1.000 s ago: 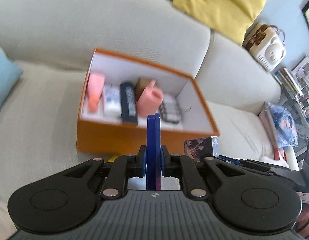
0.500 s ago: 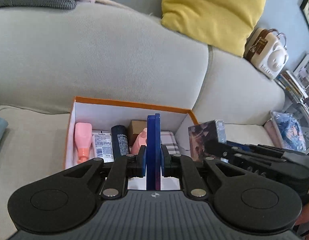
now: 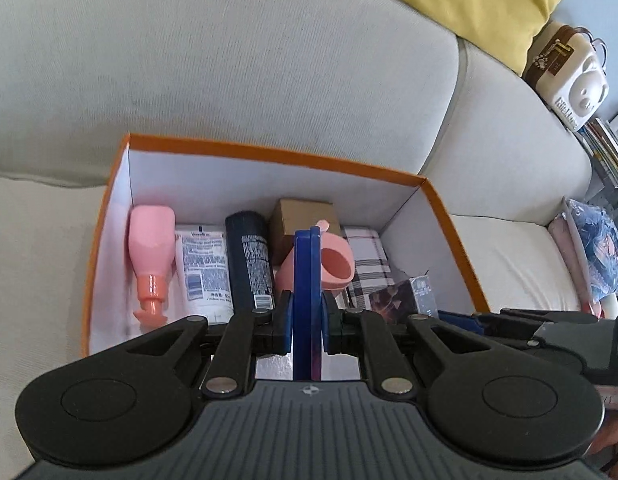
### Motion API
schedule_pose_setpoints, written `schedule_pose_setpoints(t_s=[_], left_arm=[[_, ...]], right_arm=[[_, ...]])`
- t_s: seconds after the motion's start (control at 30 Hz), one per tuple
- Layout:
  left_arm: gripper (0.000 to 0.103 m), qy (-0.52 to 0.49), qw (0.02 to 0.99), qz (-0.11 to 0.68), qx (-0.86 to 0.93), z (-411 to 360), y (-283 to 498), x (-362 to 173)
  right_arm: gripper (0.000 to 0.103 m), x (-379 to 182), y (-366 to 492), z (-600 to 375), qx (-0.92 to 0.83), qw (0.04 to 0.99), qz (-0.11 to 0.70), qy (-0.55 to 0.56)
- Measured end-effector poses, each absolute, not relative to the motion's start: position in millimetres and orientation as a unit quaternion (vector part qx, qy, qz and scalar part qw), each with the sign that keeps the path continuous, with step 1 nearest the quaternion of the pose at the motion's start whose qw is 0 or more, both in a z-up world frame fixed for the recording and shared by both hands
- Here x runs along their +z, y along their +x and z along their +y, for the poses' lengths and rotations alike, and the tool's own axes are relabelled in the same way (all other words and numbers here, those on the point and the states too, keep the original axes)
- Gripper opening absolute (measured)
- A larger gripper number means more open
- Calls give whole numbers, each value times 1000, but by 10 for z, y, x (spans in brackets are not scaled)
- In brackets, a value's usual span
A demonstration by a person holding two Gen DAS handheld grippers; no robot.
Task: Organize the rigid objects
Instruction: 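Lower the tin and photo card into the orange box and open both grippers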
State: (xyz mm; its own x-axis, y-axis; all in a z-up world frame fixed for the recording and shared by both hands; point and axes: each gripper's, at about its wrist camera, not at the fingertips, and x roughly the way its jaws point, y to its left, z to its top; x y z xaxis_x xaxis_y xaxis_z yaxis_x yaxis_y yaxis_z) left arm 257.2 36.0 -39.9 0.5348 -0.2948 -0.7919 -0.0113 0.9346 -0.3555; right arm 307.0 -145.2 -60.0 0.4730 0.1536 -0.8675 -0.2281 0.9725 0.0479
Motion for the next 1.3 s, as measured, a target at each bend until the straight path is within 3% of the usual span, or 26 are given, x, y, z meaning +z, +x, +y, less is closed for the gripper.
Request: schedule_pose_setpoints(t_s=[0.5,0.8,1.17,1.3], left_arm=[[14,-183,848,489,-93,446,2552,-537],[14,-195,841,495,-102,446,2553,-552],[14,-202,832,507,-102,350,2588,-623],[14,-204,827,514,-102,307,2614,-648]], right_arm=[[24,-1029,3223,-1260,93,817,563,-86],[28,-975,3217,-1244,91,809,559,-155],[25,-762,3144,-1349,103,820,533,-182],[20,-764,3187,-1371,115,821,531,-176]])
